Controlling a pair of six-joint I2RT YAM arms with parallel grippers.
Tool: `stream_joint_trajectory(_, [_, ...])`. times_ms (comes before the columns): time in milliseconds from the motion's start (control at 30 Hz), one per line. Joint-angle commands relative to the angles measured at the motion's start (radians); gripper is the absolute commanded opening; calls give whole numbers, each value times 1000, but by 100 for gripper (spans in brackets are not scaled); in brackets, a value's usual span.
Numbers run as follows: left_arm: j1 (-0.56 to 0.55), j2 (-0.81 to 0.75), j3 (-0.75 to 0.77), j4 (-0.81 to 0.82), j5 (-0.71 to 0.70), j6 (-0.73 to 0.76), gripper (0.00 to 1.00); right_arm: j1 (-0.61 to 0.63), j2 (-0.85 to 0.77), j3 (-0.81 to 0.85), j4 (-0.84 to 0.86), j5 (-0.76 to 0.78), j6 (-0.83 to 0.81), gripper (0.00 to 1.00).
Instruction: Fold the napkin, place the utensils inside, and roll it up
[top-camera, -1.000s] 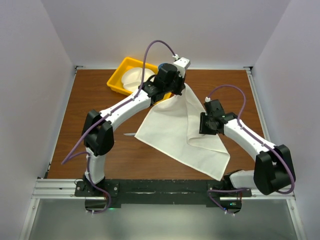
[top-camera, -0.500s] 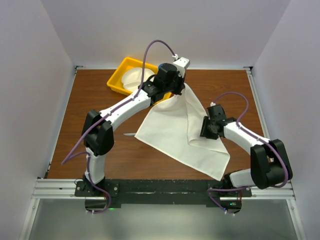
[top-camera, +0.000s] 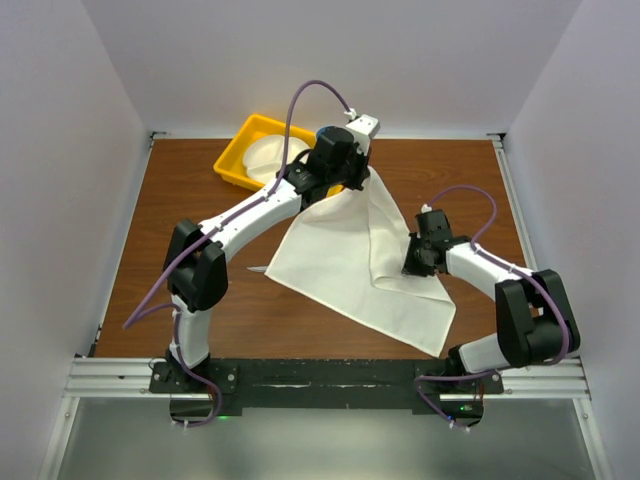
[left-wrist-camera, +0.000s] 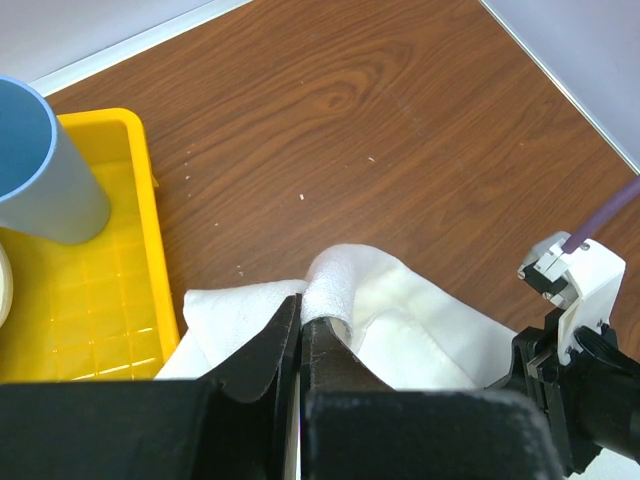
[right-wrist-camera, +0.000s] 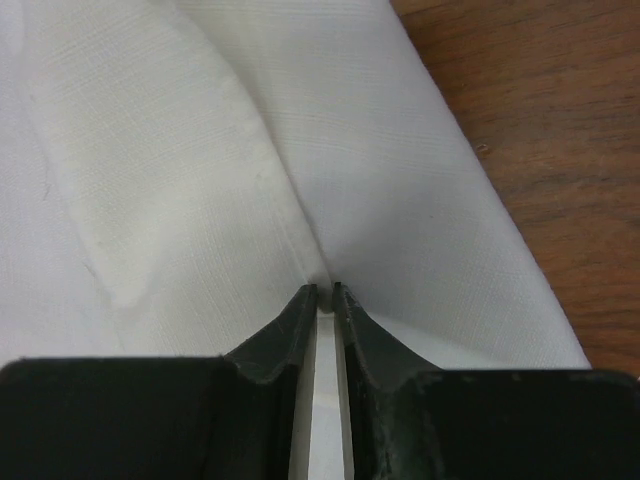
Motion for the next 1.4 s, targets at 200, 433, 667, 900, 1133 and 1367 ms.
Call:
stream_joint_trajectory(200, [10, -55, -29, 71, 14, 3, 0, 3, -61, 149, -165, 146, -46, 0])
stream_joint_trajectory(433, [10, -58, -76, 130, -84, -24, 0, 1, -138, 323, -261, 519, -28, 0])
stream_joint_trajectory(667, [6, 30, -67, 201, -118, -60, 0, -14, -26, 508, -135, 1033, -100, 0])
stream_joint_trajectory(900, [-5, 200, 65, 232, -171, -37, 0, -126, 154, 558, 273, 1171, -272, 0])
stream_joint_trajectory(1133, [-34, 408, 304, 279, -360, 69, 29, -256, 530, 729, 621, 1128, -517, 0])
stream_joint_trajectory(1367, [-45, 367, 450, 0, -483, 124, 77, -292, 943, 1483, -80, 825, -442, 40])
